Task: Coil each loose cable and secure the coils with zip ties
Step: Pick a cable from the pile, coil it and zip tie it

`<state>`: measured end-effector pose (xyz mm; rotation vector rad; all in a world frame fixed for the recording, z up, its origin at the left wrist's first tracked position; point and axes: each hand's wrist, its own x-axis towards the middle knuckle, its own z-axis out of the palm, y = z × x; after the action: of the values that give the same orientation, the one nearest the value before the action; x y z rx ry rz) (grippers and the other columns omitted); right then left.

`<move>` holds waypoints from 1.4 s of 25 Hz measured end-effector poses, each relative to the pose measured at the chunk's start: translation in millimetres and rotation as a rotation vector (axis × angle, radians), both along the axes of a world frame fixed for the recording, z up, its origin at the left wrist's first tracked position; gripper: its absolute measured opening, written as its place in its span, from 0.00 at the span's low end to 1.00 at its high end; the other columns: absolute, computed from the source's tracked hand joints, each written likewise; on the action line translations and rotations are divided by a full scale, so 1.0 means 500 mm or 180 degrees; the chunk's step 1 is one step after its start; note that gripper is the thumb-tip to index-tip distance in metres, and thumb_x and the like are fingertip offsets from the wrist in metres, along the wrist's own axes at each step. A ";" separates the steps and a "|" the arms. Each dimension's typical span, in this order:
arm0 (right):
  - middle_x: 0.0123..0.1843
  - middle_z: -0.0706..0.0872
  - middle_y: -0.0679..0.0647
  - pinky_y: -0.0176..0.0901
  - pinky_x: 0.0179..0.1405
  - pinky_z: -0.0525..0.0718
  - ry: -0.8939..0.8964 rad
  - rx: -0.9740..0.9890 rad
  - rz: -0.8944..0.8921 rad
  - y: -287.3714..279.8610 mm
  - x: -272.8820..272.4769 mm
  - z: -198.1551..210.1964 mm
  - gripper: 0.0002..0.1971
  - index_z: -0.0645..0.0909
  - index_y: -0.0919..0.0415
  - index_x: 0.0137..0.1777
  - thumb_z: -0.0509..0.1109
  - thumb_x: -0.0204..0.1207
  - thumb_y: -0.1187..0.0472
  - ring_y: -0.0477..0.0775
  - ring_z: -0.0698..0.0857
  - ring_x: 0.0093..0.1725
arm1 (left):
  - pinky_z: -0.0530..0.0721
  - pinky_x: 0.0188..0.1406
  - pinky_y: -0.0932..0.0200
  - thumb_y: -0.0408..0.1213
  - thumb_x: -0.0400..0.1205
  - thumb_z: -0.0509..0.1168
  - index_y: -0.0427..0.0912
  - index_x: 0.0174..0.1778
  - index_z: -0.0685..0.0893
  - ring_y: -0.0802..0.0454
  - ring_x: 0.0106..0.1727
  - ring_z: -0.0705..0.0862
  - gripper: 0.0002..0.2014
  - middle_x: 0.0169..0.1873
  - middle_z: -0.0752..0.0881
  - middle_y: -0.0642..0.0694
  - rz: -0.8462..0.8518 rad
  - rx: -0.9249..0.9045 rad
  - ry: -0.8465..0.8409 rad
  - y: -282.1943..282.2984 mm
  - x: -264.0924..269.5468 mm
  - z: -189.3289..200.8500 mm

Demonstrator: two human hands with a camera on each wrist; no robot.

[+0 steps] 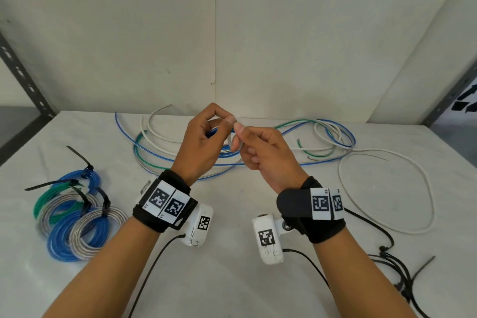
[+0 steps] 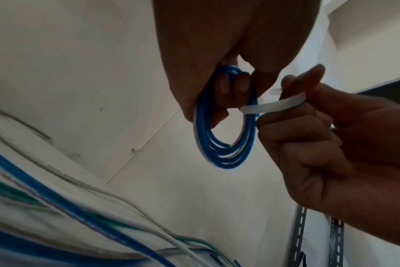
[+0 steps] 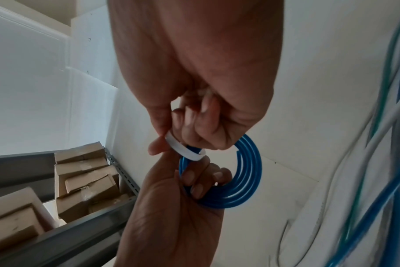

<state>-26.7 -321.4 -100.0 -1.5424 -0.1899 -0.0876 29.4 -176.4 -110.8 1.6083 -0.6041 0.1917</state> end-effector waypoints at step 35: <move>0.26 0.78 0.45 0.37 0.26 0.72 -0.0181 -0.0157 -0.0972 -0.021 -0.008 0.032 0.14 0.88 0.63 0.49 0.72 0.82 0.51 0.49 0.74 0.27 | 0.82 0.37 0.34 0.40 0.89 0.65 0.47 0.49 0.83 0.29 0.38 0.83 0.04 0.34 0.83 0.30 0.0342 0.0128 -0.0588 -0.002 -0.015 0.013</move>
<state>-30.5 -331.8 -84.0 -1.6098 0.0002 -0.3704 22.1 -177.2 -104.3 1.6746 -0.6666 0.4136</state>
